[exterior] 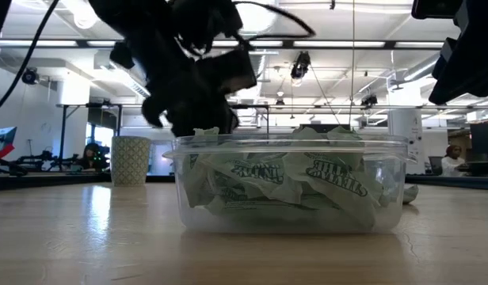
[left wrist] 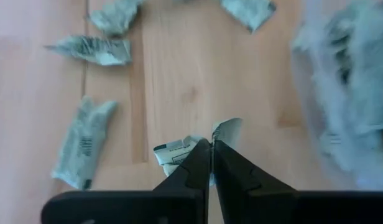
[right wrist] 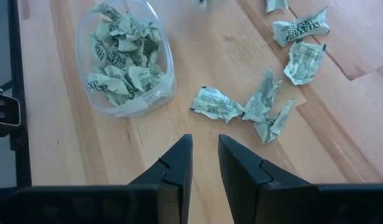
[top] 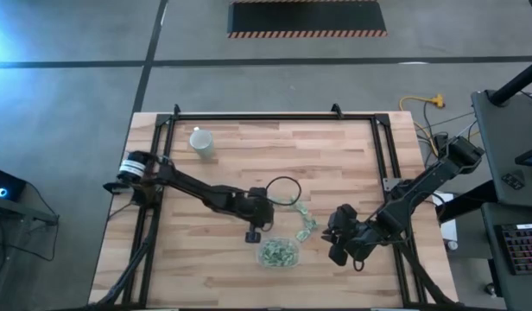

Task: Pick and place Stevia / Truvia into bins
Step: Put the stevia packet into the transparent container

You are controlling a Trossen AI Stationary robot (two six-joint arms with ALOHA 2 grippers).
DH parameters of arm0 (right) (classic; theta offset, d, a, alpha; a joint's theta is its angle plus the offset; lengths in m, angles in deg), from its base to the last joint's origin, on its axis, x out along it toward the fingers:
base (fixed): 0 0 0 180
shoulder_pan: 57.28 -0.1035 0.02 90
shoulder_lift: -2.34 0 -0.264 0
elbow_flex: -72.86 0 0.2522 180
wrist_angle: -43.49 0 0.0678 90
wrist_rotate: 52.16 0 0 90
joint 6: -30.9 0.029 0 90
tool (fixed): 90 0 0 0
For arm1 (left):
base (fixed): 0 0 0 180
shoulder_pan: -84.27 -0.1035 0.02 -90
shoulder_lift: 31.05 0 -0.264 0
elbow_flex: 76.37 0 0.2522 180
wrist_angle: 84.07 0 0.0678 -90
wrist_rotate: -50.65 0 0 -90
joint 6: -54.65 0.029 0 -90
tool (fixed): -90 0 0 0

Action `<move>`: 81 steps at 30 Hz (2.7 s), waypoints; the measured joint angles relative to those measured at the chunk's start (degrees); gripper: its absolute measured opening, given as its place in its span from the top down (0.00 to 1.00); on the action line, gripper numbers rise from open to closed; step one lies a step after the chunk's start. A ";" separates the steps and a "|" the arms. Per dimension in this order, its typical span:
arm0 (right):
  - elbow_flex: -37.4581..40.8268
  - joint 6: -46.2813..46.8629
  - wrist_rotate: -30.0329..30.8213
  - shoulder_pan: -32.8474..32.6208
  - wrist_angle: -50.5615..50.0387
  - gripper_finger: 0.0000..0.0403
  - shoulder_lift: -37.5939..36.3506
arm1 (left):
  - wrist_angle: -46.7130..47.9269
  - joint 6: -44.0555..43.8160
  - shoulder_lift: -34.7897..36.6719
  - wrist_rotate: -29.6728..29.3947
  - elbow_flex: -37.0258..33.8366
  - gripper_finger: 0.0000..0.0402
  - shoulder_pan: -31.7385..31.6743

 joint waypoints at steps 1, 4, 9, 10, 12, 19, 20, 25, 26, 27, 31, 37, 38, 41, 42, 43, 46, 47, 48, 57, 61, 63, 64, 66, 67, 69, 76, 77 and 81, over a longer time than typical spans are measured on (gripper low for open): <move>0.02 -0.18 0.00 0.00 0.00 0.83 -0.02 | 0.25 -0.04 0.76 0.00 -0.02 1.00 0.00; 0.04 -0.53 0.00 0.00 -0.07 0.83 -0.02 | 0.17 -0.12 3.21 -0.13 -0.03 1.00 0.05; 0.04 -1.70 0.04 0.02 -0.22 0.82 -0.02 | -0.16 -3.75 8.85 1.68 -0.06 1.00 0.13; 0.04 -1.99 0.14 0.02 -0.22 0.82 -0.02 | -0.34 -4.73 9.81 2.27 -0.06 1.00 0.29; 0.04 -2.40 1.03 0.01 -0.31 0.82 -0.02 | -1.31 -6.58 11.18 3.13 -0.06 1.00 0.89; 0.04 -4.58 5.80 0.02 -0.35 0.84 -0.02 | -9.20 -10.62 12.27 3.93 -0.08 1.00 5.32; 0.04 -5.05 6.15 0.03 -0.36 0.84 -0.02 | -10.29 -10.93 12.02 3.95 -0.08 1.00 6.10; 0.07 -6.74 8.35 0.04 -0.35 0.84 -0.02 | -10.70 -13.41 10.80 4.12 -0.19 1.00 9.17; 0.07 -6.81 9.08 0.04 -0.35 0.84 -0.02 | -10.44 -13.59 10.49 4.08 -0.35 1.00 9.54; 0.08 -6.91 9.62 0.04 -0.34 0.84 -0.02 | -10.39 -13.85 10.09 3.94 -0.39 1.00 9.87; 0.17 -7.61 10.67 0.04 -0.31 0.84 -0.02 | -10.56 -16.41 8.10 3.87 -0.48 1.00 10.80; 0.23 -7.79 10.65 0.04 -0.31 0.84 -0.02 | -10.01 -19.49 6.47 3.64 -0.52 1.00 11.26; 0.24 -7.76 10.64 0.04 -0.31 0.84 -0.02 | -9.48 -19.52 6.45 3.61 -0.52 1.00 11.28; 0.26 -7.73 10.64 0.04 -0.26 0.84 -0.02 | -8.75 -19.48 6.04 3.56 -0.52 0.96 11.37; 0.26 -7.69 10.64 0.04 -0.22 0.84 -0.02 | -8.14 -19.45 5.99 3.63 -0.53 0.94 11.37; 0.26 -7.63 10.64 0.04 -0.23 0.84 -0.02 | -7.56 -19.38 5.97 3.69 -0.56 0.91 11.37; 0.26 -7.60 10.62 0.04 -0.23 0.84 -0.02 | -7.61 -19.21 5.97 3.70 -0.56 0.82 11.37; 0.26 -7.60 10.62 0.04 -0.22 0.84 -0.02 | -7.60 -19.23 5.97 3.72 -0.56 0.79 11.37; 0.26 -7.60 10.60 0.04 -0.24 0.84 -0.02 | -7.56 -19.23 5.97 3.72 -0.56 0.76 11.37; 1.16 -6.72 10.59 0.72 -0.22 0.82 -0.02 | -7.54 -23.66 6.04 3.78 -0.56 0.61 11.30; 3.26 -2.47 10.56 1.95 -0.19 0.77 -0.02 | -7.43 -26.65 6.04 3.86 -0.56 0.60 11.26; 4.50 0.27 10.52 2.52 0.04 0.74 -0.02 | -6.57 -28.32 6.09 3.85 -0.56 0.60 11.27; 5.11 1.48 10.48 2.74 0.23 0.72 -0.02 | -5.54 -29.18 6.11 3.85 -0.56 0.60 11.28; 6.34 2.59 10.40 3.09 1.63 0.69 -0.02 | -2.68 -30.37 6.28 3.83 -0.56 0.60 11.28; 7.00 2.60 10.38 3.25 2.96 0.67 -0.02 | -1.03 -31.03 6.41 3.85 -0.56 0.60 11.34; 8.45 1.96 10.40 3.27 6.44 0.64 -0.02 | 1.53 -31.97 6.86 3.81 -0.54 0.60 11.34; 13.10 3.67 10.40 4.11 13.25 0.57 -0.02 | 2.70 -32.75 9.65 2.21 -0.54 0.60 11.37; 13.90 3.99 10.40 4.18 14.55 0.56 -0.02 | 2.63 -32.59 10.20 0.84 -0.54 0.60 11.37; 16.74 4.27 10.34 4.54 19.55 0.55 -0.02 | 3.16 -31.44 13.20 -6.53 -0.86 0.60 11.36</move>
